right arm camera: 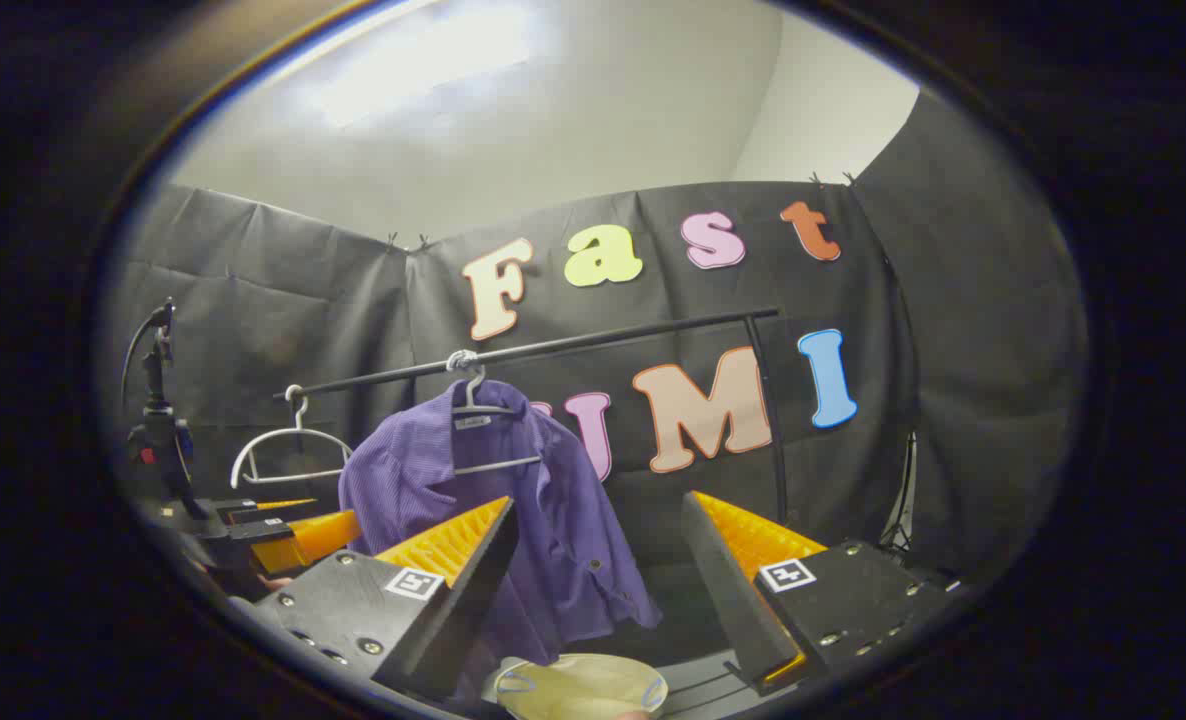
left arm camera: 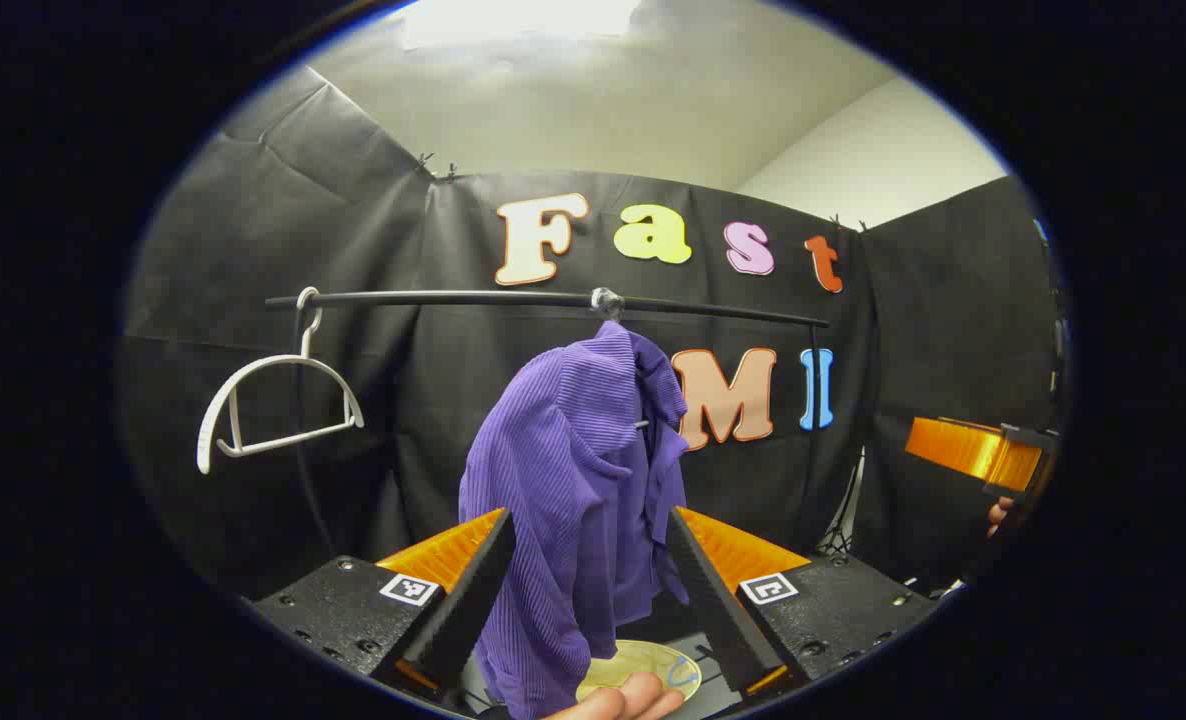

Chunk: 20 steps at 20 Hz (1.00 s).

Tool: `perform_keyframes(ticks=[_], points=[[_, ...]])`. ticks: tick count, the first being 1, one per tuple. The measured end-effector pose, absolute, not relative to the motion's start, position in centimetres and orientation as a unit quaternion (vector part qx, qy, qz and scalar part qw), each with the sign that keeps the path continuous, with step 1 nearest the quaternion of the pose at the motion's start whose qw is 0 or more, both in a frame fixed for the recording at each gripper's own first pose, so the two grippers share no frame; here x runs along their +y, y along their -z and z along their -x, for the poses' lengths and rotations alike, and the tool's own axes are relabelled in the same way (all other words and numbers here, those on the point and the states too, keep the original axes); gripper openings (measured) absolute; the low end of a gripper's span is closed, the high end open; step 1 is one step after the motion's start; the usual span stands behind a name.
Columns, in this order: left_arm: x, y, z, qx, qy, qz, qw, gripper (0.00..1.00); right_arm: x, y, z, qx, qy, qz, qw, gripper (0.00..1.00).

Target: Grasp the clothes on the hanger with both hands and then place them into the laundry hamper below.

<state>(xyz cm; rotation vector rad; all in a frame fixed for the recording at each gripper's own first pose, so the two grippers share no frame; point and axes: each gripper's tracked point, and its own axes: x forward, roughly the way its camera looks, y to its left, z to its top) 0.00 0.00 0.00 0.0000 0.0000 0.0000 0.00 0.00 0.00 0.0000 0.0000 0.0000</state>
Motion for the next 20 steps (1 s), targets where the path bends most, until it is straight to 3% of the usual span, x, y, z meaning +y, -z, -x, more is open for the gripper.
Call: perform_keyframes(ticks=[2,3,4,7,8,10,11,12,13,20], points=[[-0.2,0.1,-0.4,0.002,0.0,0.003,1.0,0.91,0.1,0.0,0.0,-0.001,0.002,-0.001,1.0,0.94],[-0.2,0.1,-0.6,0.004,-0.002,0.002,1.0,0.95,0.2,0.2,0.0,0.001,0.0,-0.002,1.0,0.99],[-0.2,0.2,-0.8,0.004,-0.005,0.0,1.0,0.9,0.2,0.5,-0.2,0.005,-0.002,-0.005,1.0,0.99],[-0.8,0.7,-1.5,0.003,-0.012,-0.012,1.0,0.9,0.5,1.2,-0.7,0.015,-0.02,-0.012,1.0,0.99],[-1.1,0.8,-1.4,0.002,-0.012,-0.015,1.0,0.99,0.5,1.5,-0.9,0.016,-0.024,-0.011,1.0,0.98],[-1.5,1.1,-1.6,0.002,-0.015,-0.018,1.0,0.95,0.8,2.2,-1.1,0.024,-0.03,-0.005,0.999,0.94],[-1.8,1.2,-1.8,0.002,-0.015,-0.017,1.0,0.9,0.9,2.5,-1.2,0.028,-0.032,-0.001,0.999,0.99],[-2.2,1.6,-2.0,0.006,-0.012,-0.017,1.0,0.95,1.0,2.9,-1.4,0.032,-0.034,0.002,0.999,0.99],[-2.6,1.9,-2.4,0.008,-0.013,-0.018,1.0,0.91,1.1,3.0,-1.5,0.035,-0.036,0.004,0.999,0.99],[-2.5,2.6,-5.2,-0.003,-0.079,-0.039,0.996,0.91,0.0,5.1,-2.7,0.04,-0.022,0.006,0.999,0.98]])
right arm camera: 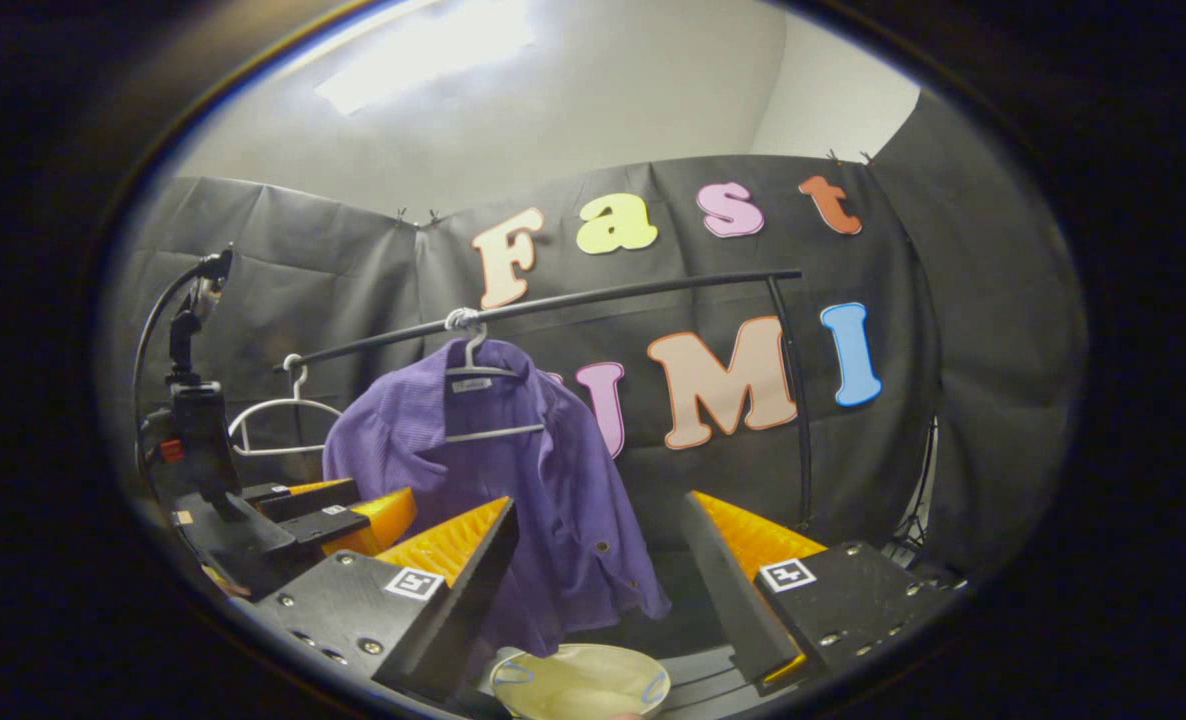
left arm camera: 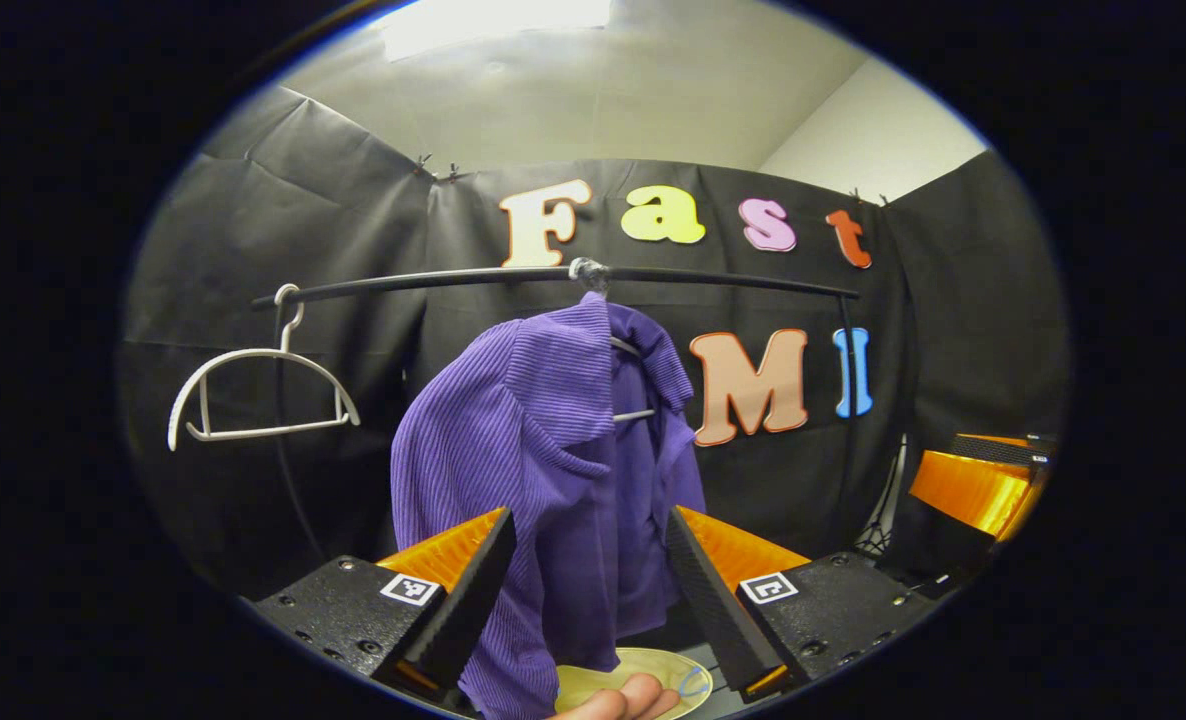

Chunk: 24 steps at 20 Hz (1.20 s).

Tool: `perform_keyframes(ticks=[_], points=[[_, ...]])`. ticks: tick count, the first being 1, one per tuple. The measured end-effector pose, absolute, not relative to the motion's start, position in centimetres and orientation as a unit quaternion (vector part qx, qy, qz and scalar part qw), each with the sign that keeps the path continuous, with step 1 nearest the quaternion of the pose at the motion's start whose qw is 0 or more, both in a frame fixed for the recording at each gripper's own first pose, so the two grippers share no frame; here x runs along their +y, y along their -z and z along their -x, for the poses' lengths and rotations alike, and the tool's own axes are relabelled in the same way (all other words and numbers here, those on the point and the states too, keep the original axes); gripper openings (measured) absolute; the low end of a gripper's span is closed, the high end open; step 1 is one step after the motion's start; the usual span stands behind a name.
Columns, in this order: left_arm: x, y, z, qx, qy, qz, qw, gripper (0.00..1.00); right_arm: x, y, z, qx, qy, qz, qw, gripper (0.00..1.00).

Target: Grasp the clothes on the hanger with both hands and then place them into the laundry hamper below.

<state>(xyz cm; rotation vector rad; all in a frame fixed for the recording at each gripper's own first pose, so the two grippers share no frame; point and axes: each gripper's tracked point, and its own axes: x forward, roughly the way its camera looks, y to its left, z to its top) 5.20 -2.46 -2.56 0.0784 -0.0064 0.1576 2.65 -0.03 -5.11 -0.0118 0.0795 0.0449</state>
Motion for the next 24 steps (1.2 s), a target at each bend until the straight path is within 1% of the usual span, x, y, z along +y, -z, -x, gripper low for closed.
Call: perform_keyframes(ticks=[1,5,6,7,8,11,12,13,14,15,19,20,21,22,24], points=[[-1.7,2.5,-5.6,-0.008,-0.097,-0.046,0.994,0.93,-0.3,5.8,-3.3,0.045,-0.022,0.007,0.999,0.99],[0.0,3.2,-7.0,-0.011,-0.153,-0.062,0.986,0.96,-0.3,8.9,-5.5,0.064,-0.035,0.018,0.997,0.99],[0.4,3.3,-7.5,-0.01,-0.166,-0.062,0.984,0.96,-0.3,9.4,-6.3,0.068,-0.037,0.02,0.997,0.94],[0.8,3.4,-7.9,-0.008,-0.181,-0.063,0.982,0.96,-0.4,9.9,-7.1,0.073,-0.039,0.021,0.996,0.94],[1.5,3.3,-8.4,-0.01,-0.195,-0.066,0.979,0.96,-0.4,10.5,-7.6,0.077,-0.043,0.022,0.996,0.99],[2.3,3.7,-10.0,0.002,-0.205,-0.059,0.977,0.96,-0.3,11.3,-9.6,0.086,-0.054,0.02,0.995,0.99],[3.0,3.4,-10.4,0.001,-0.206,-0.056,0.977,0.94,-0.2,11.5,-10.2,0.086,-0.058,0.017,0.994,0.99],[3.4,3.3,-10.7,0.001,-0.206,-0.048,0.977,0.84,0.3,11.4,-10.8,0.086,-0.065,0.015,0.994,0.99],[3.9,3.1,-10.8,-0.002,-0.206,-0.036,0.978,0.76,0.7,11.5,-11.4,0.086,-0.072,0.013,0.994,0.99],[4.3,2.8,-11.1,-0.005,-0.206,-0.031,0.978,0.68,1.1,11.7,-11.9,0.086,-0.079,0.012,0.993,0.94],[5.9,2.2,-11.7,-0.001,-0.2,-0.044,0.979,0.18,3.1,12.5,-14.3,0.09,-0.102,0.006,0.991,0.94],[5.9,2.5,-11.6,0.005,-0.197,-0.05,0.979,0.11,3.6,12.9,-14.6,0.089,-0.108,0.005,0.99,0.94],[5.6,2.6,-11.6,0.009,-0.183,-0.057,0.981,0.01,4.2,13.1,-15.2,0.088,-0.114,0.006,0.99,0.94],[5.0,2.8,-11.6,0.015,-0.159,-0.059,0.985,0.0,4.7,13.3,-15.8,0.086,-0.119,0.008,0.989,0.99],[3.6,2.8,-10.7,0.014,-0.109,-0.055,0.992,0.0,5.8,13.8,-17.1,0.079,-0.127,0.024,0.989,0.99]])
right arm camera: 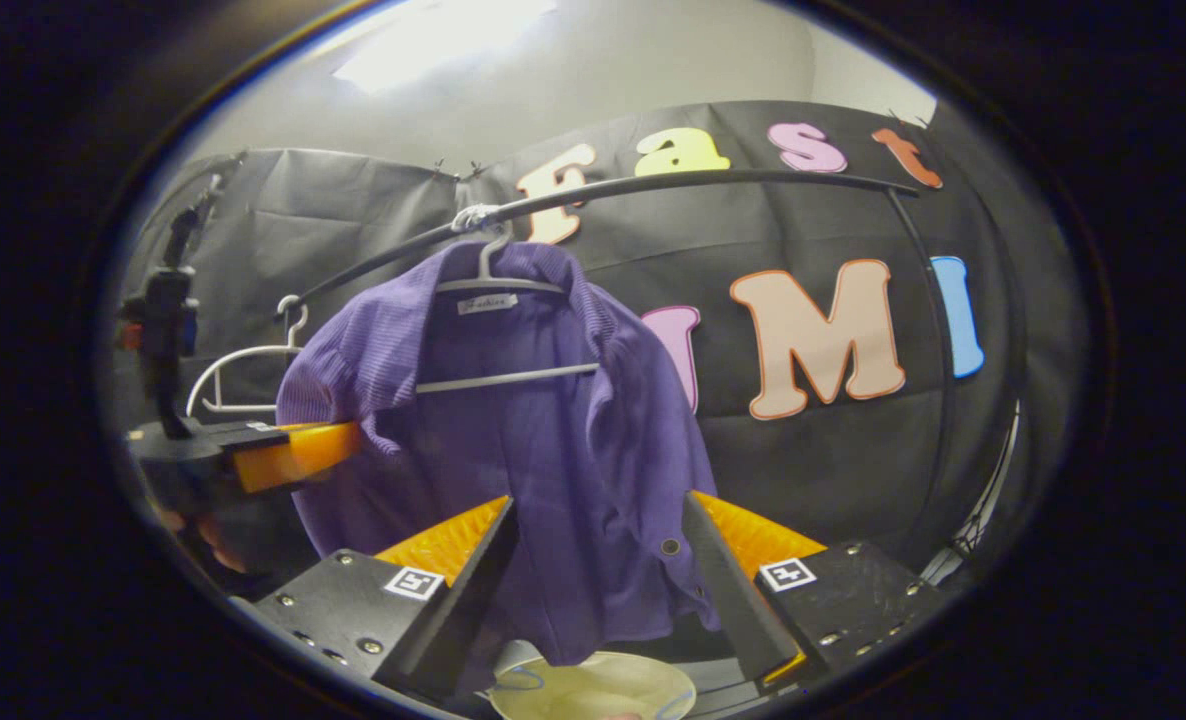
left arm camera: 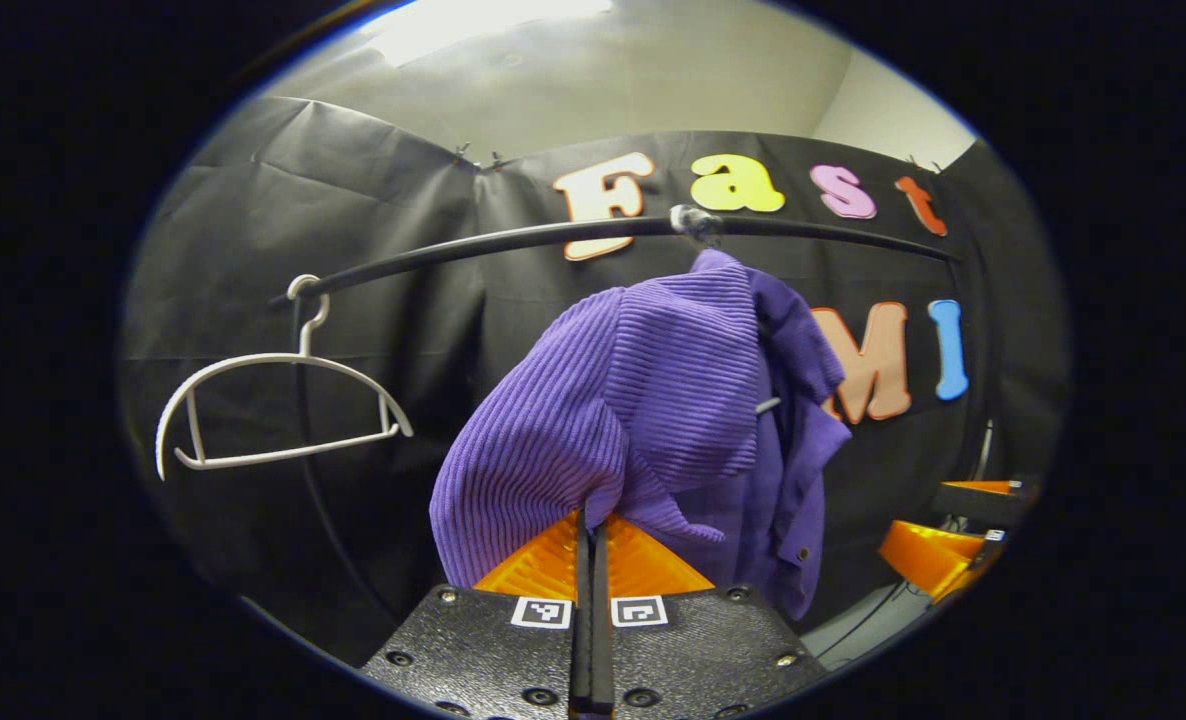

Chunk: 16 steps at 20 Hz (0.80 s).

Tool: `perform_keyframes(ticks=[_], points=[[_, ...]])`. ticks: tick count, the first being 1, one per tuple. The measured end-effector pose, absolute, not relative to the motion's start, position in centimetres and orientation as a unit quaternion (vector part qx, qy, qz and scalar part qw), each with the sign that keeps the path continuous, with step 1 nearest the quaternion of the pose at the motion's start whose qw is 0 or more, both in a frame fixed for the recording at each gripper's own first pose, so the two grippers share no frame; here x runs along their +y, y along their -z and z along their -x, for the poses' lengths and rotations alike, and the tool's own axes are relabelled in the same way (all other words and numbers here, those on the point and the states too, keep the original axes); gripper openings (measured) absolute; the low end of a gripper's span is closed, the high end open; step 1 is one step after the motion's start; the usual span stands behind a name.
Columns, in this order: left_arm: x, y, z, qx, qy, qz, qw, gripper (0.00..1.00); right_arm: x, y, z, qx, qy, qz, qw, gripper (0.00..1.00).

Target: Grasp the clothes on the hanger with both hands and then place them into the laundry hamper below.

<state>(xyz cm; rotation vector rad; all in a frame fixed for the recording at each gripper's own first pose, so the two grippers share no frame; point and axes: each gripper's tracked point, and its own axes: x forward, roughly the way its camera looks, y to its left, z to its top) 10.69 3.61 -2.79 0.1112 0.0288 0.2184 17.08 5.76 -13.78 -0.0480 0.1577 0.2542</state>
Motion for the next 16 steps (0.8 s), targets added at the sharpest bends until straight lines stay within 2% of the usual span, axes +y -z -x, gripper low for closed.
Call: perform_keyframes(ticks=[3,7,8,10,11,12,13,14,16], points=[[2.1,2.2,-9.3,0.01,-0.046,-0.026,0.999,0.0,6.2,14.3,-19.3,0.068,-0.118,0.051,0.989,0.99],[1.7,0.7,-7.6,0.007,0.0,-0.001,1.0,0.0,6.2,14.8,-22.1,0.063,-0.103,0.039,0.992,0.99],[1.4,0.4,-7.1,0.007,0.014,0.006,1.0,0.0,6.3,15.0,-22.9,0.065,-0.102,0.034,0.992,0.94],[0.7,-0.5,-6.2,0.005,0.045,0.018,0.999,0.0,7.3,15.5,-24.2,0.065,-0.112,0.018,0.991,0.94],[0.5,-1.0,-5.7,0.001,0.056,0.019,0.998,0.0,8.1,15.5,-25.2,0.062,-0.125,0.011,0.99,0.99],[0.6,-1.5,-5.2,-0.004,0.061,0.02,0.998,0.0,8.2,15.5,-26.2,0.059,-0.125,0.005,0.99,0.94],[0.8,-1.9,-4.8,-0.01,0.061,0.018,0.998,0.0,7.8,15.5,-27.5,0.06,-0.113,0.0,0.992,0.99],[0.9,-2.2,-4.4,-0.014,0.06,0.014,0.998,0.0,7.5,15.5,-28.5,0.062,-0.104,-0.009,0.993,0.94],[0.8,-2.5,-3.7,-0.016,0.066,0.01,0.998,0.0,6.8,15.6,-30.6,0.065,-0.092,-0.008,0.994,0.57]])
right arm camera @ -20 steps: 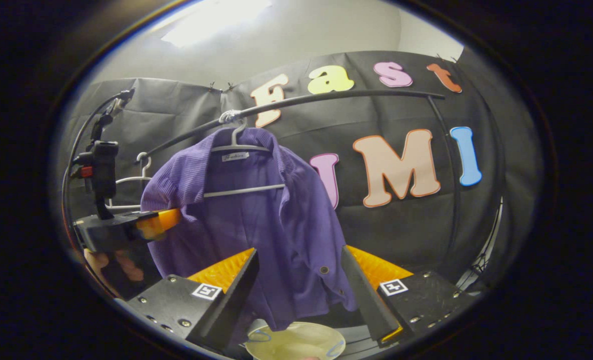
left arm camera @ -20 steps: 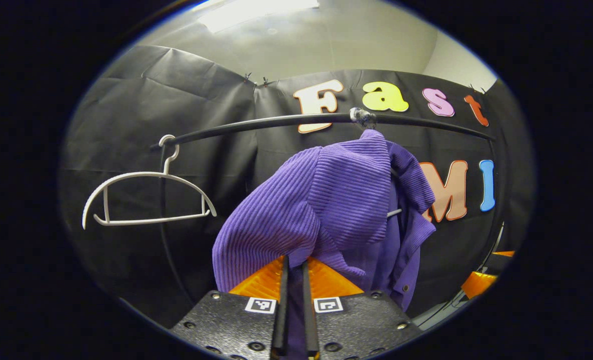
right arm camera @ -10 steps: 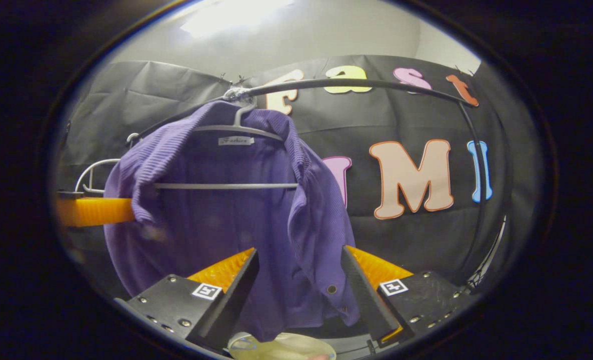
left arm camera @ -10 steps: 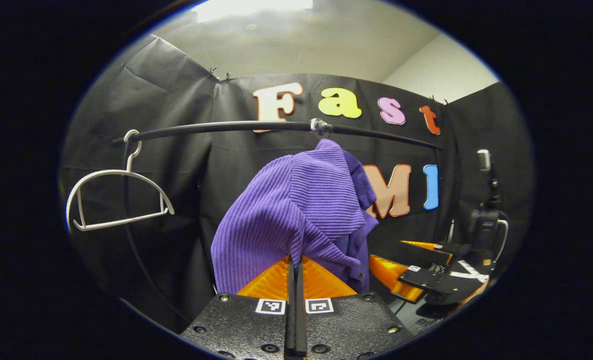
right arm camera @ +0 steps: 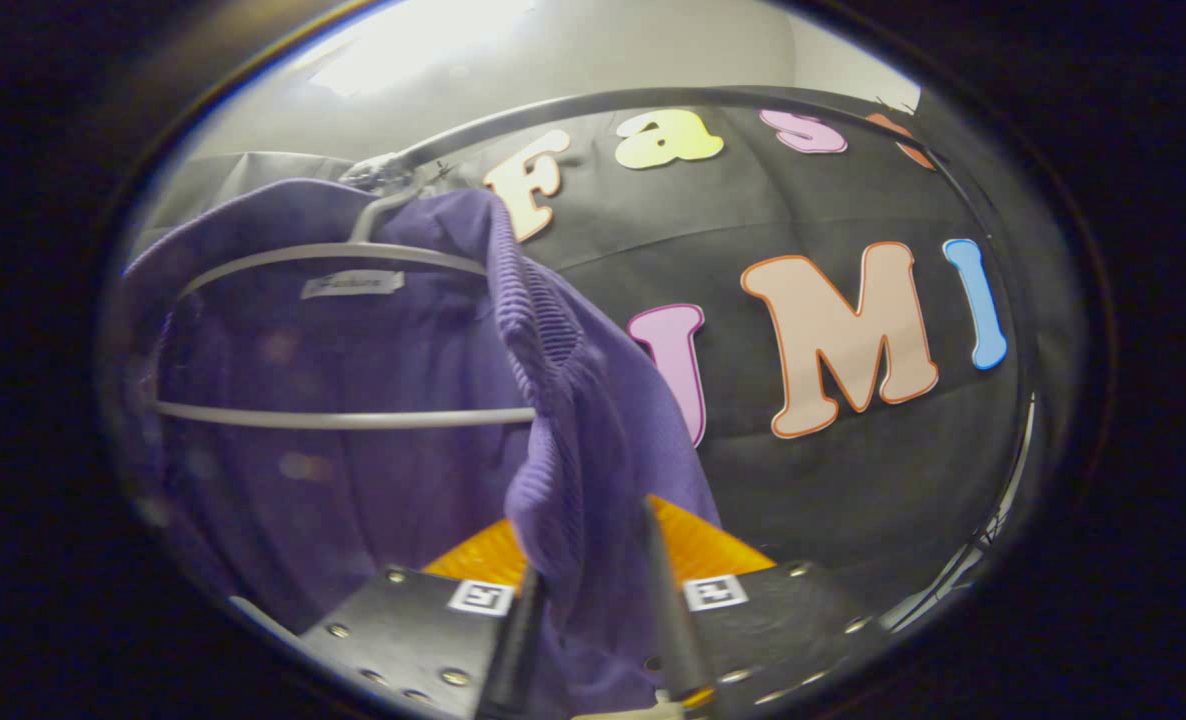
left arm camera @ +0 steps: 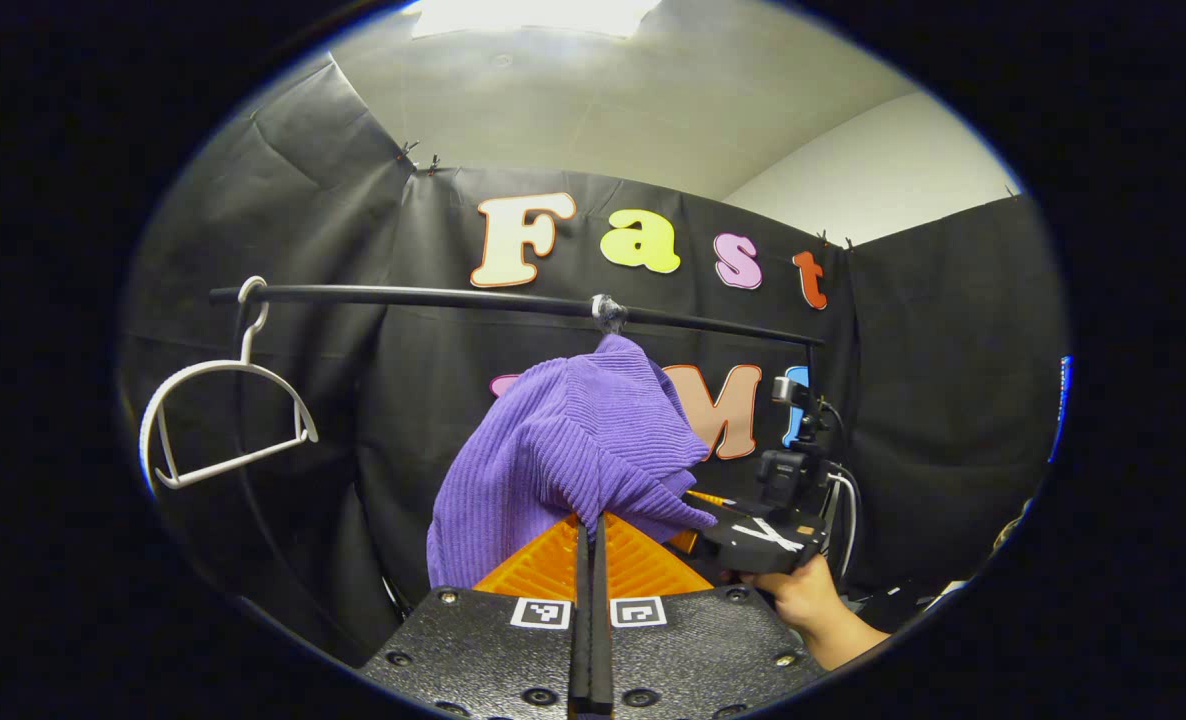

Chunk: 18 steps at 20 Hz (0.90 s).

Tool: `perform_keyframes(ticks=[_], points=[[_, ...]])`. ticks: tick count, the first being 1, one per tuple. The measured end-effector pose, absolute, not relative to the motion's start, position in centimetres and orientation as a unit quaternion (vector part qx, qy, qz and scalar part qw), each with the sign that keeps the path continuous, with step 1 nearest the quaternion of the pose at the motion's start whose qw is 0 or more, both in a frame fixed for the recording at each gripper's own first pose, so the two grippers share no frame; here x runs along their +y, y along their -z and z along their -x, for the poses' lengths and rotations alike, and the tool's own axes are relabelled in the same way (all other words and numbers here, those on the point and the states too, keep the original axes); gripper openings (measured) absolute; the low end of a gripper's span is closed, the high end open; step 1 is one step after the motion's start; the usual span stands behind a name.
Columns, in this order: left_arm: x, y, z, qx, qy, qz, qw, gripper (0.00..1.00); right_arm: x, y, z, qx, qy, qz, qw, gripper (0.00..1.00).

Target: Grasp the clothes on the hanger with both hands and then place them into the laundry hamper below.

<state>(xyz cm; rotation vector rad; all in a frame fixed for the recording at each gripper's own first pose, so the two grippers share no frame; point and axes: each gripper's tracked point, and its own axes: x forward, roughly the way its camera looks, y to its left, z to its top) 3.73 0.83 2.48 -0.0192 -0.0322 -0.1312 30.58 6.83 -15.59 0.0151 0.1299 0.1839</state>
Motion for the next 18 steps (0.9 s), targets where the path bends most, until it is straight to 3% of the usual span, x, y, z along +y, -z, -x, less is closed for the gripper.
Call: perform_keyframes(ticks=[3,6,9,11,18], points=[[1.5,-3.0,-2.8,-0.017,0.072,-0.006,0.997,0.0,4.0,14.8,-32.3,0.055,-0.048,-0.002,0.997,0.01],[2.9,-3.8,-1.1,-0.02,0.077,-0.02,0.997,0.0,2.4,13.2,-32.2,0.037,-0.025,-0.023,0.999,0.01],[5.9,-6.3,0.1,-0.054,0.042,-0.04,0.997,0.03,1.2,11.6,-32.4,0.022,-0.011,-0.022,0.999,0.01],[6.5,-6.3,-0.1,-0.057,0.03,-0.033,0.997,0.0,1.2,10.4,-32.1,0.005,-0.001,-0.015,1.0,0.01],[1.4,0.5,-2.2,0.019,0.095,0.008,0.995,0.01,3.3,9.1,-30.4,-0.015,-0.006,0.021,1.0,0.01]])
